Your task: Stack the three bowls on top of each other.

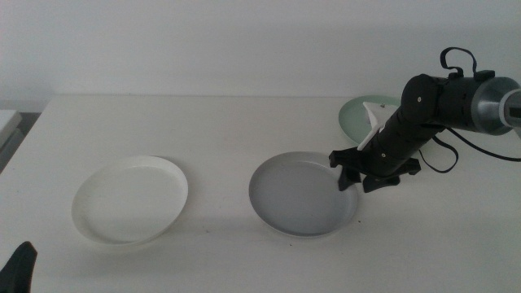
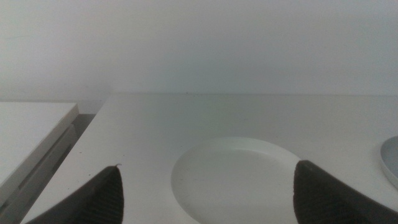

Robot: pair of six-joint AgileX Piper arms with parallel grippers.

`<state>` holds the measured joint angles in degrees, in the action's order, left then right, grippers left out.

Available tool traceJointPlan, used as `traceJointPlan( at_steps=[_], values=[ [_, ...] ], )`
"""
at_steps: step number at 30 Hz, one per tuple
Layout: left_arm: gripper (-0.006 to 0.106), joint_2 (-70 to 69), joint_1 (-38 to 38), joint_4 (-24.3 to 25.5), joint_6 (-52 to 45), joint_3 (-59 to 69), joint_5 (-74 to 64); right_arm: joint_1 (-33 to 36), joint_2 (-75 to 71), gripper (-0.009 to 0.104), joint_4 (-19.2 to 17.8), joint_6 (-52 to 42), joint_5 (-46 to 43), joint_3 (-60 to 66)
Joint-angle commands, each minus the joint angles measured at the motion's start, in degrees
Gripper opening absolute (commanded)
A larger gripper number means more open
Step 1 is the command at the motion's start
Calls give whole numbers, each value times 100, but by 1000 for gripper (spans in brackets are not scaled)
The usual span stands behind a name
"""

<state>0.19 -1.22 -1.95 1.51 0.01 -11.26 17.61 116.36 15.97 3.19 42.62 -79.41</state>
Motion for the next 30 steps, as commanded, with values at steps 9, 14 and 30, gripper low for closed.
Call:
traceJointPlan(
  at_steps=[9,14,30],
  values=[
    [94,-19,7,-44,2,-1,81,-426,-577,82,-1293,435,888,-1517],
    [94,-19,7,-44,2,-1,81,-1254,35,82,-1452,430,1649,-3118],
    [94,-19,7,-44,-8,-1,81,-1926,2559,68,-1299,274,1983,-5110]
  ],
)
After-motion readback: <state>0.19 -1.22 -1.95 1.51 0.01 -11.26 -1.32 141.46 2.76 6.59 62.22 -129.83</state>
